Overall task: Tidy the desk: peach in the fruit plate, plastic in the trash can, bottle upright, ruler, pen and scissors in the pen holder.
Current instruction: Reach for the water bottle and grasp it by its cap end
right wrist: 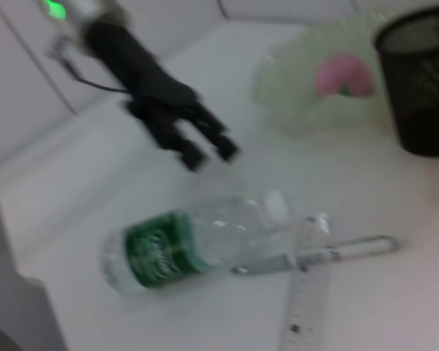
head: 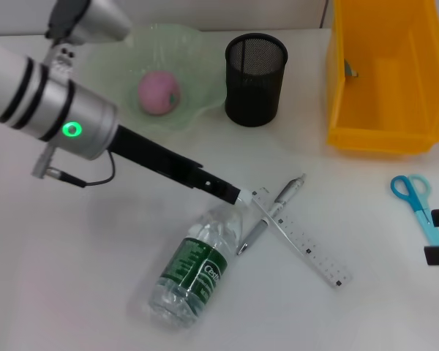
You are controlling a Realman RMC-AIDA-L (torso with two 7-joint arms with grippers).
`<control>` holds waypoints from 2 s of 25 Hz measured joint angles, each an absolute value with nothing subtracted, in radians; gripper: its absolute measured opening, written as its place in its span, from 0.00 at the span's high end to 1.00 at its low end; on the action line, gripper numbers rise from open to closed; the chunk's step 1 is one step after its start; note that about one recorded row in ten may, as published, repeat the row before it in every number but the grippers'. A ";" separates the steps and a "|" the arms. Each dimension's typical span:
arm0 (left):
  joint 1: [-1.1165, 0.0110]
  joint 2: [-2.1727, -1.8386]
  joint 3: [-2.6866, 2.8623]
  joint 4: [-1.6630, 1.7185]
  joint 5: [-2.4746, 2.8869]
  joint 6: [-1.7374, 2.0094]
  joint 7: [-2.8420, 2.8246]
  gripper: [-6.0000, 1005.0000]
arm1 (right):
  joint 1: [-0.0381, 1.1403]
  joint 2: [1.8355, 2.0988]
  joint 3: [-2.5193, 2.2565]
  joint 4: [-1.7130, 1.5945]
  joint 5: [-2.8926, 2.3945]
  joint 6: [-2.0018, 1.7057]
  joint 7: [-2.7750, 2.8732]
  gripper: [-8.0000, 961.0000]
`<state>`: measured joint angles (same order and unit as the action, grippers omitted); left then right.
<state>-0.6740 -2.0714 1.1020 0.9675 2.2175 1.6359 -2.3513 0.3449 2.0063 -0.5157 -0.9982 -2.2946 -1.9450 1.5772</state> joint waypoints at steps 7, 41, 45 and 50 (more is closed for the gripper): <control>-0.754 -2.073 1.285 0.952 2.232 1.466 -2.578 0.30 | 0.334 1.908 -0.355 -0.626 -2.291 -1.950 1.281 0.15; -0.774 -2.080 1.628 0.922 2.249 1.197 -2.783 0.31 | 0.316 1.939 -0.317 -0.597 -2.293 -1.879 1.226 0.15; -0.769 -2.080 1.634 0.922 2.241 1.196 -2.780 0.36 | 0.316 1.939 -0.315 -0.597 -2.291 -1.881 1.226 0.15; -0.767 -2.080 1.639 0.923 2.241 1.196 -2.779 0.52 | 0.317 1.939 -0.314 -0.597 -2.290 -1.881 1.227 0.15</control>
<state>-0.7675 -2.0800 1.6390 0.9229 2.2407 1.1959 -2.7787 0.3172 1.9389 -0.3140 -0.5966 -2.2898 -1.8807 1.2274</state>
